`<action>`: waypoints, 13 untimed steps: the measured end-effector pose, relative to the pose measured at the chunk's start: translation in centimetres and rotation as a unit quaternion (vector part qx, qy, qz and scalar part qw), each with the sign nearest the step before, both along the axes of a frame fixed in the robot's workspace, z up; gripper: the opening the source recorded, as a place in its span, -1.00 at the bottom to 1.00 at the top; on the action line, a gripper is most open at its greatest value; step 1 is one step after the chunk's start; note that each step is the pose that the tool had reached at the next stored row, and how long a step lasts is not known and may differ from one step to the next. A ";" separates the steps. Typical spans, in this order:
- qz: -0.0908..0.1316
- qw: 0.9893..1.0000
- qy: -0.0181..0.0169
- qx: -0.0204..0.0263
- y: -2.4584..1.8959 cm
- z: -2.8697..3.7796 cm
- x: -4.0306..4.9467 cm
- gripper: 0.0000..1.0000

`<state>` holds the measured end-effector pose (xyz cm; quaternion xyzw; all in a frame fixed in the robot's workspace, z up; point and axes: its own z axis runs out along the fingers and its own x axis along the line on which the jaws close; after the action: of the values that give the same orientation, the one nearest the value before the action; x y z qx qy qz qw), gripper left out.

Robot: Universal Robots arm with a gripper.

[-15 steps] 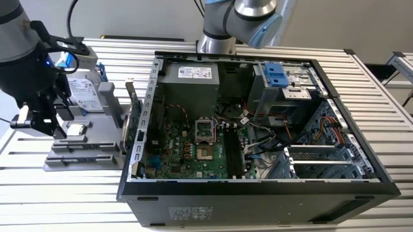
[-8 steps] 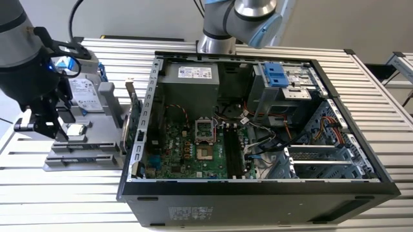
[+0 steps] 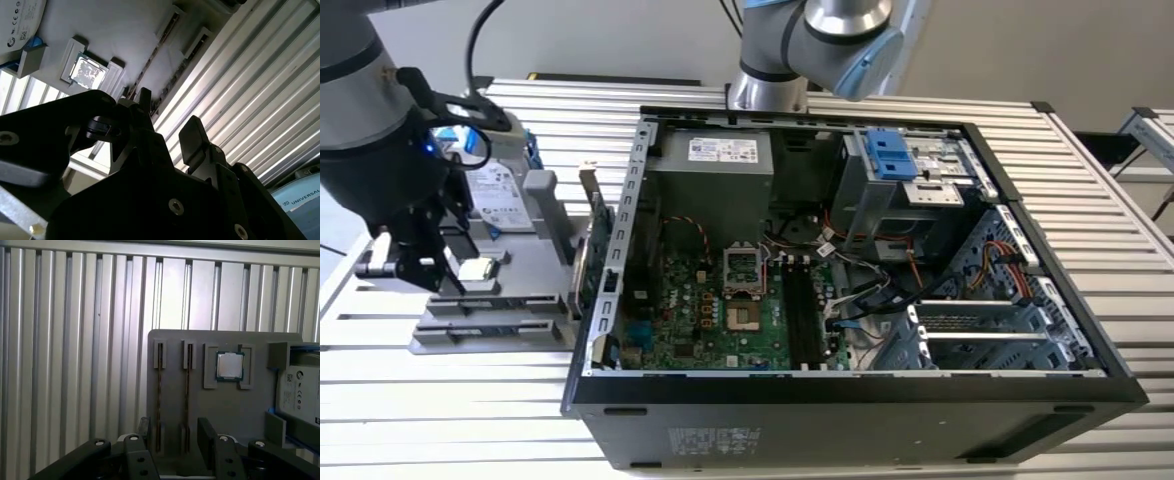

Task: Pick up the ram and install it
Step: 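Pick up the ram and move it above insertion slot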

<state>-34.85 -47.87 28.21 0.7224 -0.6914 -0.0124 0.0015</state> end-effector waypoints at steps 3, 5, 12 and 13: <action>0.000 1.000 0.000 0.000 0.00 -0.18 0.00 1.00; 0.000 1.000 0.000 0.000 0.00 -0.23 0.00 1.00; 0.000 1.000 0.000 0.000 0.00 -0.43 0.00 1.00; 0.000 1.000 0.000 0.000 0.00 -0.52 0.00 1.00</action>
<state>-34.85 -47.87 27.70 0.7224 -0.6914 -0.0124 0.0015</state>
